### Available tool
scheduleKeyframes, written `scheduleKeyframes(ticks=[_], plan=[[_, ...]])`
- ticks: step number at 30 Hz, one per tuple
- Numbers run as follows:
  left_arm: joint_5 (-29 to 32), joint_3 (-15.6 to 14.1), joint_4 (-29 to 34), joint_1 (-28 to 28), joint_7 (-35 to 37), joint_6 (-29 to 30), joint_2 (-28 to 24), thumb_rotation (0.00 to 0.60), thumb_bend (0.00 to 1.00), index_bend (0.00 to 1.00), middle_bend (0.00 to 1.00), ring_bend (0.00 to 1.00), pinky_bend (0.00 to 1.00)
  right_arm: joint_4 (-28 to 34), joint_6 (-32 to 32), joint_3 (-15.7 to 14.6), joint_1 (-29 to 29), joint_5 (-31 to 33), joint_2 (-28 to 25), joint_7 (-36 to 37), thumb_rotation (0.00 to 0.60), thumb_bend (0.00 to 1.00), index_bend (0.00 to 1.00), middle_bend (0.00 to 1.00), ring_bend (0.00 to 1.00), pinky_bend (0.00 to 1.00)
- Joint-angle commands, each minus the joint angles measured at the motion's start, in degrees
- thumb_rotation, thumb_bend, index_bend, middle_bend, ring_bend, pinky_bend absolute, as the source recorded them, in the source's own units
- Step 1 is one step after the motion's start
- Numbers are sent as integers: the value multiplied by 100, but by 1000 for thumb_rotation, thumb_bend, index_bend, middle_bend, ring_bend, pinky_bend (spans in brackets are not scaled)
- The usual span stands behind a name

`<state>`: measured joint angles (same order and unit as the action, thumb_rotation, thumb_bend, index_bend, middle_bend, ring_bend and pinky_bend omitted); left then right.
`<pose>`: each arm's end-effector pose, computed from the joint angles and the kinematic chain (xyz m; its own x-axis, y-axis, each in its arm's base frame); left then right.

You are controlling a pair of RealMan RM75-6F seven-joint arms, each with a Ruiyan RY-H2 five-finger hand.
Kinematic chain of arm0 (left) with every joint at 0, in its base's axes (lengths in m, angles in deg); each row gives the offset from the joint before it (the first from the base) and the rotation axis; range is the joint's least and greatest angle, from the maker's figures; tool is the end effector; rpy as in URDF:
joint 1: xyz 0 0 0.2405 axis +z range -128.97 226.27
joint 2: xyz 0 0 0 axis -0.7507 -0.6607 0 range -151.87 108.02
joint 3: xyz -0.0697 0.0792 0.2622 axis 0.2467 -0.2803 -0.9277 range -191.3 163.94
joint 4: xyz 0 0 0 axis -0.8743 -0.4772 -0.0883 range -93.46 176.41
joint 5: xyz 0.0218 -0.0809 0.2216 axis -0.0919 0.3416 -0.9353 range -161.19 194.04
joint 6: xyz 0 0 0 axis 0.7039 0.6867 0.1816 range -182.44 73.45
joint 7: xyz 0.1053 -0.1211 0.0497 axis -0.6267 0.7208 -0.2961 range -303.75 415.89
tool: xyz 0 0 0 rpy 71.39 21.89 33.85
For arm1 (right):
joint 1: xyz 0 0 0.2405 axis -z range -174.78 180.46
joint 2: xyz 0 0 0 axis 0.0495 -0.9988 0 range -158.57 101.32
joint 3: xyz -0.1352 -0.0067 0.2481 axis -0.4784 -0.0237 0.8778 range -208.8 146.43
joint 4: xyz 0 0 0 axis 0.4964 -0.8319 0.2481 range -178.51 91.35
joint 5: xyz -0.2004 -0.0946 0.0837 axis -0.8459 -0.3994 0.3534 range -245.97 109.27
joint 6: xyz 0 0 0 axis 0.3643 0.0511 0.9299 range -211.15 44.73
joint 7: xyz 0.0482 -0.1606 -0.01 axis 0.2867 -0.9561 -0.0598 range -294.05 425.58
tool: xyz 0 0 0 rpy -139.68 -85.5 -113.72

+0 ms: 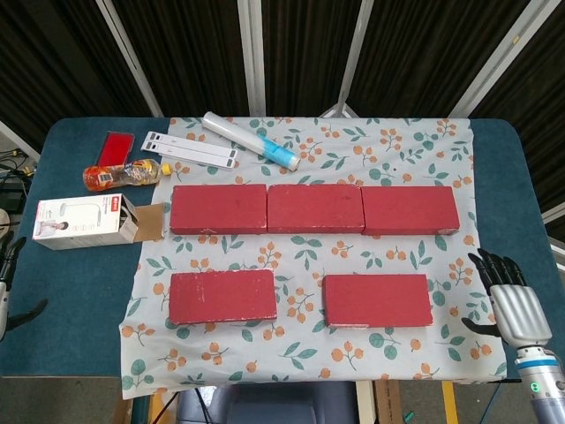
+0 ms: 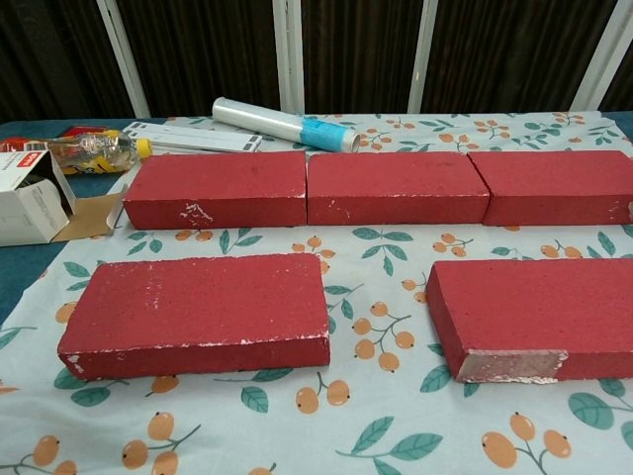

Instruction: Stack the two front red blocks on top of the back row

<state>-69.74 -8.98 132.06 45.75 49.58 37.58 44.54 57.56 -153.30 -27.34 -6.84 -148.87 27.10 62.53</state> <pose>-0.3438 0.2035 0.1585 0.4847 -0.1343 0.8643 0.8740 0.0346 -0.4847 -0.3320 -0.2343 0.1486 0.4224 -0.2140 0.8808 -0.9031 -0.0161 0.4292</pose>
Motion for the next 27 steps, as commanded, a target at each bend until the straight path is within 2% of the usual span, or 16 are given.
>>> scheduleKeyframes(ticks=[1, 6, 9, 13, 21, 27], plan=[[-9, 2, -5, 2, 32, 8, -8, 600, 0, 42, 6, 0, 152, 910, 1314, 108, -743, 987, -930, -848, 600, 90, 0, 0, 0, 0], [32, 29, -30, 9, 74, 14, -7, 600, 0, 42, 5, 0, 152, 1433, 2120, 146, -1322, 1977, -1280, -1487, 600, 90, 0, 0, 0, 0], [58, 52, -62, 1, 50, 13, 9, 600, 0, 42, 6, 0, 152, 1631, 2217, 163, -1468, 2276, -1267, -1563, 600, 90, 0, 0, 0, 0], [40, 52, -83, -4, -23, 22, 8, 600, 0, 42, 8, 0, 152, 1799, 2315, 43, -1640, 2534, -1142, -1869, 600, 89, 0, 0, 0, 0], [59, 65, -32, 41, 55, 83, -34, 600, 0, 42, 7, 0, 152, 2042, 1947, -274, -1873, 3081, -566, -2638, 600, 89, 0, 0, 0, 0], [73, 76, -39, 47, 51, 89, -25, 600, 0, 42, 6, 0, 152, 1963, 1476, -340, -1882, 3067, 15, -2837, 600, 89, 0, 0, 0, 0]])
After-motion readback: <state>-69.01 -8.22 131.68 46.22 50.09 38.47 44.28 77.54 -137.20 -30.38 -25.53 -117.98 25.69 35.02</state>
